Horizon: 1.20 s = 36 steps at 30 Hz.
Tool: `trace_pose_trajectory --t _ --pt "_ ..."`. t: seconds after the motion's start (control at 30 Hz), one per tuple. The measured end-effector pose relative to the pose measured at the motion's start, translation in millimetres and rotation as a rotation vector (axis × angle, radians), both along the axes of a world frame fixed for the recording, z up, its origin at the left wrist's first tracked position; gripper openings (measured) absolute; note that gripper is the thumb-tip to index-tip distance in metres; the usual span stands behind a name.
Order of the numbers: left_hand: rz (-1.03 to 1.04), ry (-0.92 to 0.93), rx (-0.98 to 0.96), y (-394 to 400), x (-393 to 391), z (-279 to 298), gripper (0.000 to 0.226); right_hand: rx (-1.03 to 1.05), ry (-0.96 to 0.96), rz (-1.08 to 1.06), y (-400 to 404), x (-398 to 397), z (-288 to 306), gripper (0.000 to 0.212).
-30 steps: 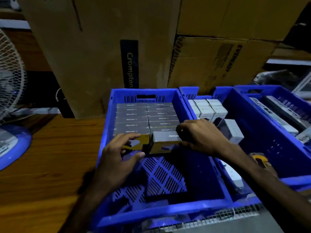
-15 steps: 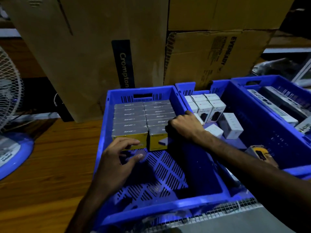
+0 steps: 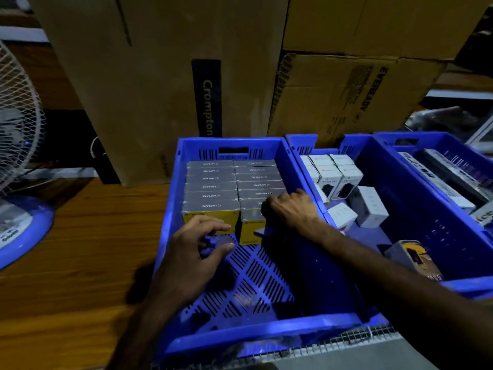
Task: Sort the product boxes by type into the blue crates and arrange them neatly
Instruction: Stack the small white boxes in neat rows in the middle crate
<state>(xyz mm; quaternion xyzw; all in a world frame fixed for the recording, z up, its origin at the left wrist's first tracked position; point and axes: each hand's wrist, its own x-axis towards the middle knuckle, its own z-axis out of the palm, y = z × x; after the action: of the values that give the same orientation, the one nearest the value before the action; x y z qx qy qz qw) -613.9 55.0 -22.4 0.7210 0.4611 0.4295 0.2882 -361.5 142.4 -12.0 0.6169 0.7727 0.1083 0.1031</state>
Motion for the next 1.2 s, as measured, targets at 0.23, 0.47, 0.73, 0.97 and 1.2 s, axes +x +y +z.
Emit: trace_pose_trajectory --t 0.23,0.47,0.73,0.97,1.2 --pt "-0.010 0.010 0.031 -0.7 0.3 1.9 0.023 -0.052 0.007 -0.072 -16.4 -5.1 3.0 0.026" --pt "-0.026 -0.004 0.012 -4.5 0.2 6.4 0.023 -0.216 -0.035 -0.101 -56.9 -14.9 -0.8 0.032" --pt "-0.033 0.026 0.001 -3.0 0.8 3.9 0.021 -0.318 -0.049 -0.023 -72.4 -9.2 10.1 0.033" --pt "-0.041 0.015 -0.096 -6.6 15.4 0.6 0.024 -0.225 0.527 0.020 -103.9 19.5 45.0 0.041" --pt "-0.045 0.003 -0.109 -29.8 81.6 8.0 0.021 0.065 1.197 -0.079 -159.4 91.4 43.2 0.012"
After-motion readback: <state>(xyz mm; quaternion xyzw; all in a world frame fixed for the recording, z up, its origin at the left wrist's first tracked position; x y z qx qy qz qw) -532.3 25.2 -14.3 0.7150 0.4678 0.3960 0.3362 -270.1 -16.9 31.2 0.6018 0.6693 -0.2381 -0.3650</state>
